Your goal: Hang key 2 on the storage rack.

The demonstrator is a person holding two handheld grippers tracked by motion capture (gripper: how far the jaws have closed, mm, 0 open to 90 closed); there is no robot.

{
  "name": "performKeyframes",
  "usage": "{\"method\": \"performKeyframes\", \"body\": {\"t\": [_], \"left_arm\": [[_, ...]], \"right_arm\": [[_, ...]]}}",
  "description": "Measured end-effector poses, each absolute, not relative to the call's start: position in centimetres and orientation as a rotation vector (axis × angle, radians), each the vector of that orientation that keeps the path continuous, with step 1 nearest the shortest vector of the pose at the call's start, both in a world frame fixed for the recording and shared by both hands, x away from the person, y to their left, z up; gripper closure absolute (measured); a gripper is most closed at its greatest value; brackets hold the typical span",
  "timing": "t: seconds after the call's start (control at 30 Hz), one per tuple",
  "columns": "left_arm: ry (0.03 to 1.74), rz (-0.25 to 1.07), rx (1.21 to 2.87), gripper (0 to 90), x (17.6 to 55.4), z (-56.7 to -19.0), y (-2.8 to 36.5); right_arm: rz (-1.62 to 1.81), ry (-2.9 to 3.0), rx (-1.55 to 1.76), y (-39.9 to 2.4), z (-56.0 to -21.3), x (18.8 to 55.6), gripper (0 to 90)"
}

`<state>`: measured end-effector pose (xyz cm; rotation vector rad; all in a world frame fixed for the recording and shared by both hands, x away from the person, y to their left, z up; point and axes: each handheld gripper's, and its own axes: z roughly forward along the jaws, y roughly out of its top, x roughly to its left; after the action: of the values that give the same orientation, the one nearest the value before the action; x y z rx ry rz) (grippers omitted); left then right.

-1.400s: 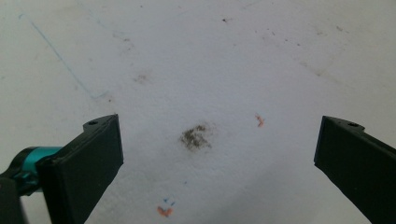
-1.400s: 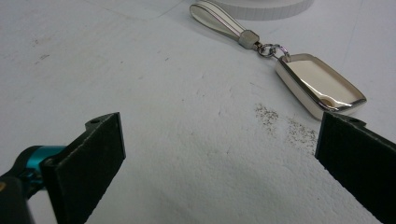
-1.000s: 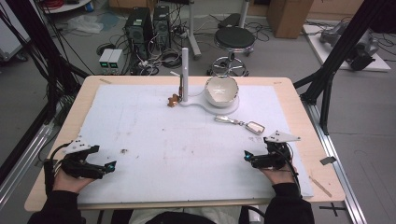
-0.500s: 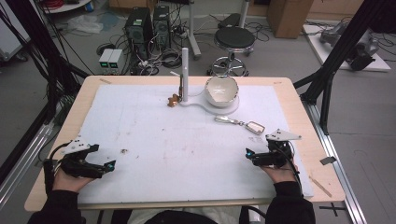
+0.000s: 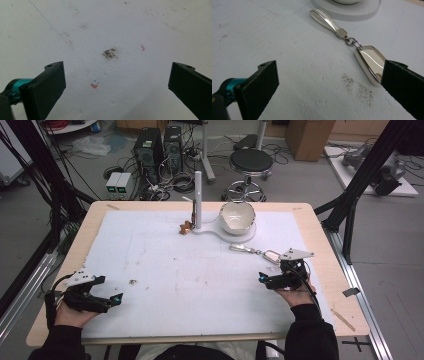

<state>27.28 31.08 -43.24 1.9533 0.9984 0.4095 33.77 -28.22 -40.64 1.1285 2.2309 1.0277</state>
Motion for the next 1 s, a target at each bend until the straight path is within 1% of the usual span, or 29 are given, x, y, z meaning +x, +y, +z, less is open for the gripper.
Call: {"method": "performKeyframes", "body": {"t": [0.27, 0.47, 0.73, 1.0], "left_arm": [[0.994, 0.411, 1.958, 1.7, 27.2, -43.1, 31.0], [0.992, 0.374, 1.966, 1.7, 27.6, -43.2, 31.2], [0.964, 0.385, 1.965, 1.7, 27.6, -43.2, 31.1], [0.926, 0.351, 1.959, 1.7, 27.9, -43.2, 30.6]], "right_arm": [[0.997, 2.3, 1.133, -28.0, -39.9, 35.1, 0.6], [0.991, 2.312, 1.141, -27.6, -39.1, 36.6, 0.6], [0.97, 2.336, 1.155, -27.1, -38.9, 38.5, 0.6], [0.972, 2.312, 1.174, -27.2, -37.6, 40.0, 0.6]]}}
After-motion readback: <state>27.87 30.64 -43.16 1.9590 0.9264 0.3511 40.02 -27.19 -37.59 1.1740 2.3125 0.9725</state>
